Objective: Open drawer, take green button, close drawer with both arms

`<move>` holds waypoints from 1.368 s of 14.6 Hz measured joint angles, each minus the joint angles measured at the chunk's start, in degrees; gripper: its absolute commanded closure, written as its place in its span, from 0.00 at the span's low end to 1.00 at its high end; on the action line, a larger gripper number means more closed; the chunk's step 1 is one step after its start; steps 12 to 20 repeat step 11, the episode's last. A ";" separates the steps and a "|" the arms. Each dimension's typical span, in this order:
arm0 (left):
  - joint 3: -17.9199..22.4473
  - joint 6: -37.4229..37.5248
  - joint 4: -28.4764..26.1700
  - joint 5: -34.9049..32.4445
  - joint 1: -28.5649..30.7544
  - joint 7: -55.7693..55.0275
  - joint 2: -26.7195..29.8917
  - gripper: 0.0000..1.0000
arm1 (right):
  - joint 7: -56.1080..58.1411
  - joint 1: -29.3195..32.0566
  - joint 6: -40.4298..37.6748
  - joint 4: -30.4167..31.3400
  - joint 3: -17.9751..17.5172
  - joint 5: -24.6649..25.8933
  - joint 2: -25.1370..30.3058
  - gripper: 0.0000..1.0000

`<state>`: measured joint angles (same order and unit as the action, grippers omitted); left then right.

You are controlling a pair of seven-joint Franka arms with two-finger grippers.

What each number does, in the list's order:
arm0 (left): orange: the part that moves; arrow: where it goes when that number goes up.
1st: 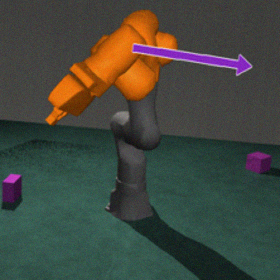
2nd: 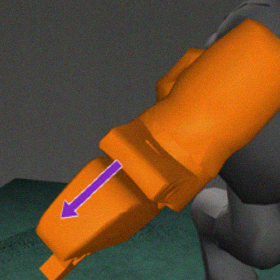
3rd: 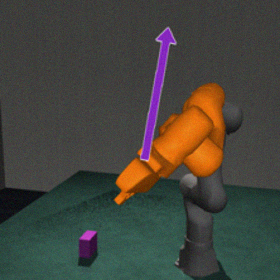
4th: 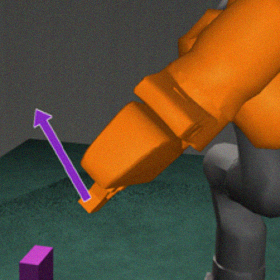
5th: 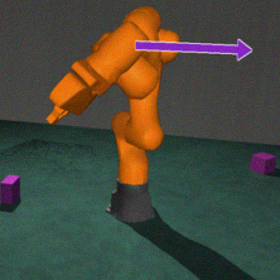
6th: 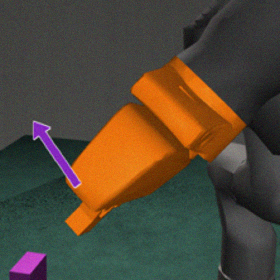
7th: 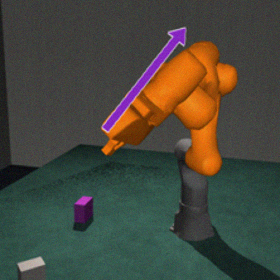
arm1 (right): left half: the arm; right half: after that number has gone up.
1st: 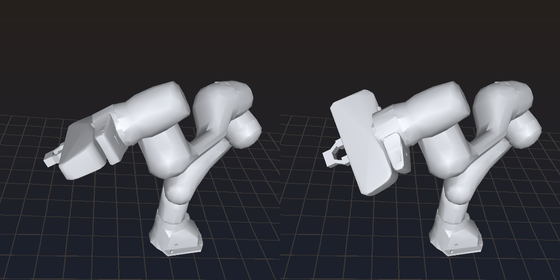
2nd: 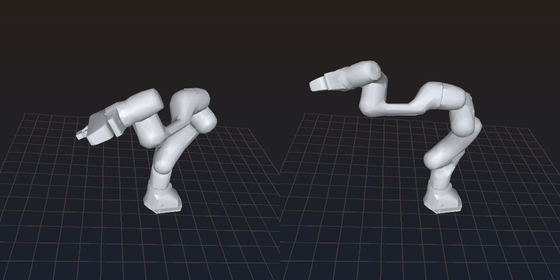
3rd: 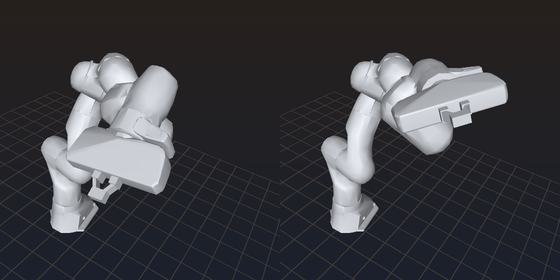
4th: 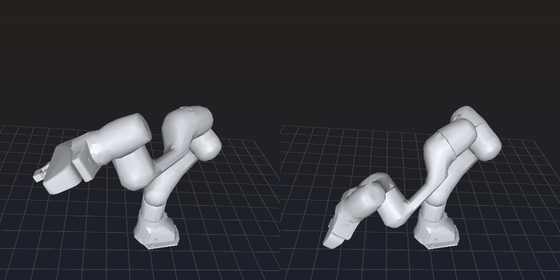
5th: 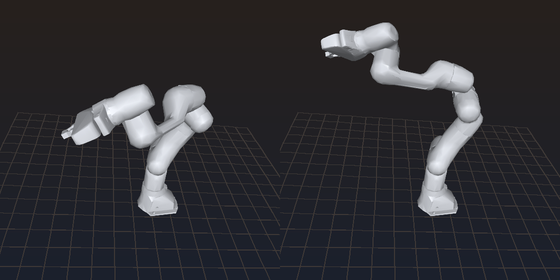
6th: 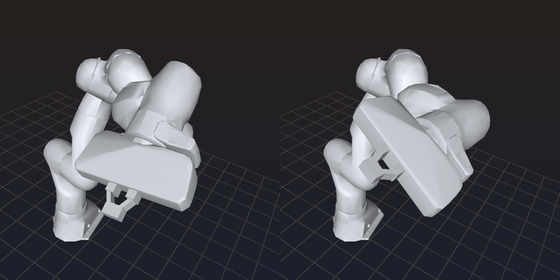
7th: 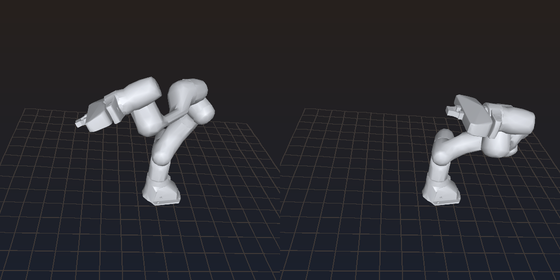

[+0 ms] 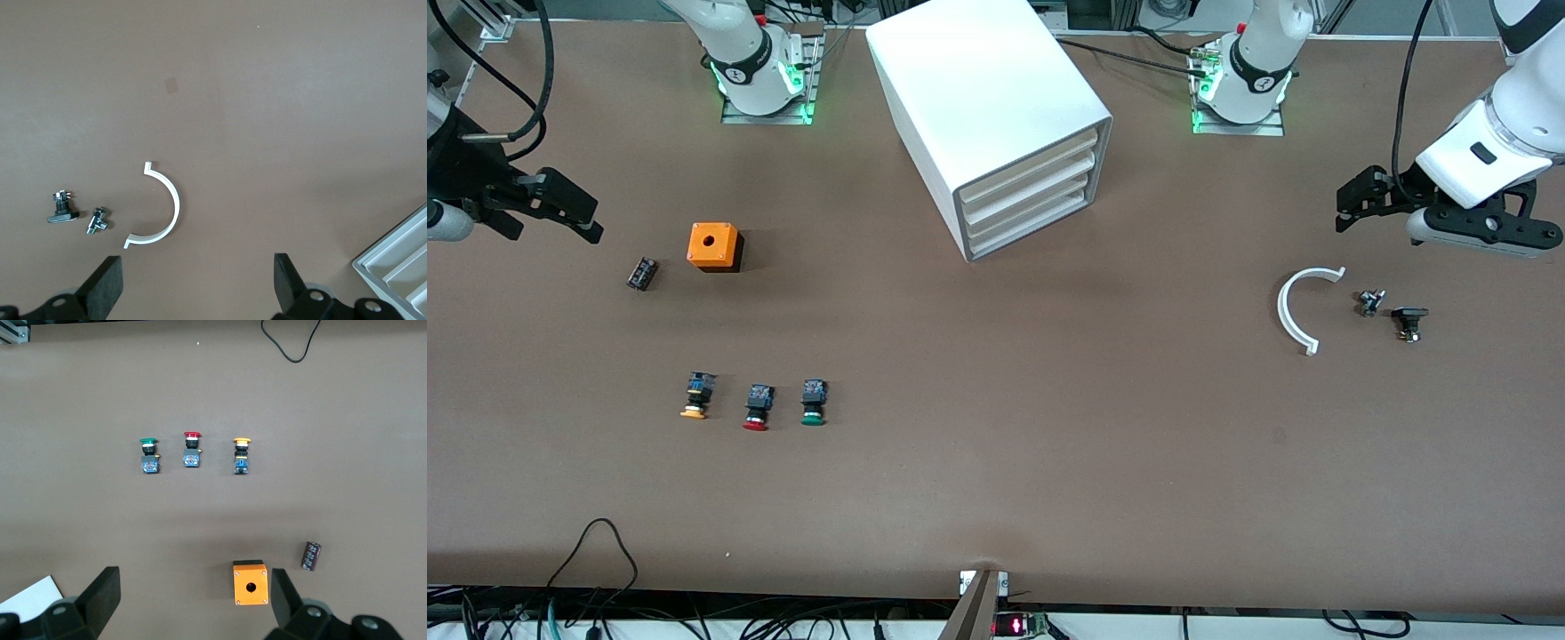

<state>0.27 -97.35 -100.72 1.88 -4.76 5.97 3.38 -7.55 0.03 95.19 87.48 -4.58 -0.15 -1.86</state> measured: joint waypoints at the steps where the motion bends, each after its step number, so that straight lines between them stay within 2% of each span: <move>1: -0.03 1.32 0.53 0.00 -0.03 0.35 -0.06 0.00 | 0.00 0.00 -0.01 0.00 0.02 0.00 -0.03 0.00; 7: -0.09 3.26 3.02 0.00 -0.32 0.86 -1.57 0.00 | 0.00 0.00 -0.40 0.00 0.05 0.00 -0.06 0.00; 20: -0.06 3.30 3.19 0.00 -0.32 0.86 -1.85 0.00 | 0.06 0.00 -0.68 0.00 0.05 0.00 -0.07 0.00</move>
